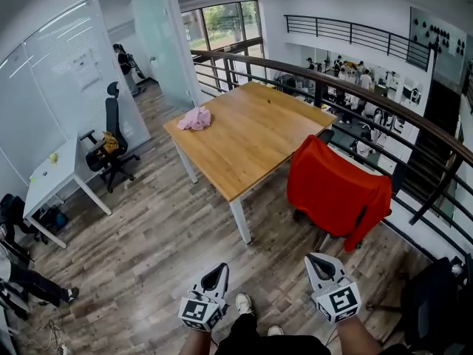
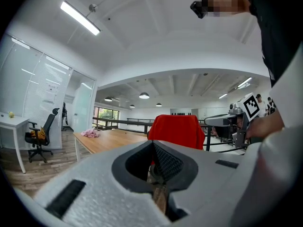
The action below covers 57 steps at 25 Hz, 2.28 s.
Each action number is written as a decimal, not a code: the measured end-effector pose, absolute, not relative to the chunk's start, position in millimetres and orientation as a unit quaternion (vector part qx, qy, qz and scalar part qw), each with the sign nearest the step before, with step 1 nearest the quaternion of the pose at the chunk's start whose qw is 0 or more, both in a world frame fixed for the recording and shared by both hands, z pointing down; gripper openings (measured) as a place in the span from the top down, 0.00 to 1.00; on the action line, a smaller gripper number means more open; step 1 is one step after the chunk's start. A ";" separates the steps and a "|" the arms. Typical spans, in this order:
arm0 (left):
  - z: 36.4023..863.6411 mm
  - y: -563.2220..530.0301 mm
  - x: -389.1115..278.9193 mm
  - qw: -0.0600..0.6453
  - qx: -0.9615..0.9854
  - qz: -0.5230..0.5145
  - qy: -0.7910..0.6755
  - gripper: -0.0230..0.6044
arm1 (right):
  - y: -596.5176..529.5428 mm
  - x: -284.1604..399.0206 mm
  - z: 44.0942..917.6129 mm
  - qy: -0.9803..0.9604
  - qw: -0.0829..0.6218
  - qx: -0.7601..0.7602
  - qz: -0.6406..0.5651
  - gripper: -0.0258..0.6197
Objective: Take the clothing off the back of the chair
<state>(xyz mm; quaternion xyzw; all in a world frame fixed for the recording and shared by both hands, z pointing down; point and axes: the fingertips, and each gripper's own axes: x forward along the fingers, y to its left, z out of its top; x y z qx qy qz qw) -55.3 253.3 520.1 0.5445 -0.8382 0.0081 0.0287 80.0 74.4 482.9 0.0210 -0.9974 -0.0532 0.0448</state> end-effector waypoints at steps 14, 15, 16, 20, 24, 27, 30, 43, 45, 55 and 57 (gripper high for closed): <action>520.4 133.4 -170.8 0.035 0.620 0.013 -0.784 0.94 | -15.3 -1.6 468.7 -0.992 0.053 0.102 -0.052 0.95; 517.2 123.4 -179.6 0.033 0.628 0.013 -0.777 0.94 | -20.6 -8.5 466.6 -0.991 0.054 0.108 -0.053 0.95; 514.4 113.2 -187.8 0.031 0.637 0.015 -0.770 0.94 | -26.3 -15.3 464.5 -0.990 0.053 0.116 -0.055 0.95; 512.2 74.4 -216.1 0.027 0.668 0.019 -0.744 0.94 | -50.1 -38.7 463.2 -0.986 0.057 0.149 -0.051 0.95; 512.0 43.2 -239.0 0.027 0.695 0.022 -0.718 0.94 | -68.4 -54.6 463.8 -0.980 0.062 0.184 -0.043 0.95; 508.7 22.3 -256.2 0.026 0.714 0.024 -0.700 0.94 | -79.8 -62.8 458.5 -0.975 0.057 0.211 -0.039 0.95; 508.7 2.2 -264.7 0.028 0.731 0.020 -0.681 0.94 | -90.0 -63.0 456.9 -0.969 0.054 0.239 -0.037 0.95; 515.6 -85.3 -252.0 0.021 0.813 0.021 -0.581 0.94 | -115.9 -38.4 479.9 -0.934 0.065 0.350 -0.014 0.95; 514.4 -98.0 -247.1 0.018 0.821 0.021 -0.570 0.94 | -121.7 -26.7 479.6 -0.927 0.064 0.371 -0.008 0.95; 506.5 -162.8 -245.3 0.000 0.830 0.031 -0.557 0.94 | -172.4 47.5 475.5 -0.883 0.050 0.467 0.002 0.95; 502.4 -175.7 -244.4 -0.006 0.831 0.036 -0.556 0.94 | -182.3 63.9 472.8 -0.874 0.047 0.483 0.002 0.95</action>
